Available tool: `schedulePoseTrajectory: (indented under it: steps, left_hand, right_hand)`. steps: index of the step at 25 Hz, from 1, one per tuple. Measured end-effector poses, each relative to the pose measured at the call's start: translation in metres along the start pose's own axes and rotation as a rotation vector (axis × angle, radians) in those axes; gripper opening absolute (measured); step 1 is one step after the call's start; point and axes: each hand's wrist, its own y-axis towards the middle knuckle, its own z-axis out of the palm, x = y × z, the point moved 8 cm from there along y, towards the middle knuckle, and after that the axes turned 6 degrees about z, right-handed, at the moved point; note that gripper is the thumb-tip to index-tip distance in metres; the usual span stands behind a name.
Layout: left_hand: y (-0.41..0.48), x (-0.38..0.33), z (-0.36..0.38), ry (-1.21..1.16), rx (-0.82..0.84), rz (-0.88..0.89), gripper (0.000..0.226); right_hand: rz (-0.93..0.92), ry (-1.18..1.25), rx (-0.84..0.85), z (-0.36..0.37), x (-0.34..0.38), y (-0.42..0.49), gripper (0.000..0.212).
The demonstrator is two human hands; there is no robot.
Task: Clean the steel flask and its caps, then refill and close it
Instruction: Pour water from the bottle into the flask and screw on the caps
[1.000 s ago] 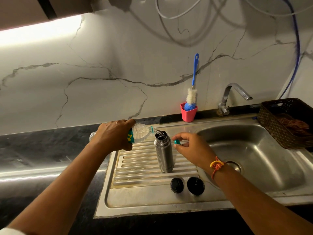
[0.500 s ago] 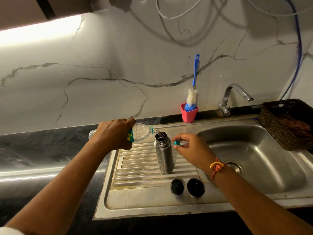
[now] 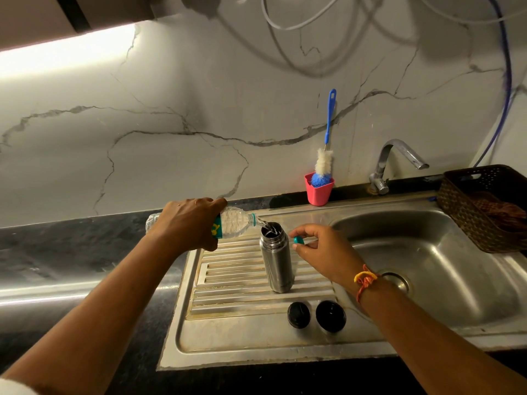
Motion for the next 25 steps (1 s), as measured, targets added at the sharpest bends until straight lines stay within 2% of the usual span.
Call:
schedulePoseTrajectory:
  steps: [25]
  left_hand:
    - [0.007, -0.011, -0.024, 0.127, -0.029, 0.078, 0.079]
  right_hand:
    - [-0.014, 0.008, 0.018, 0.0, 0.0, -0.001, 0.026]
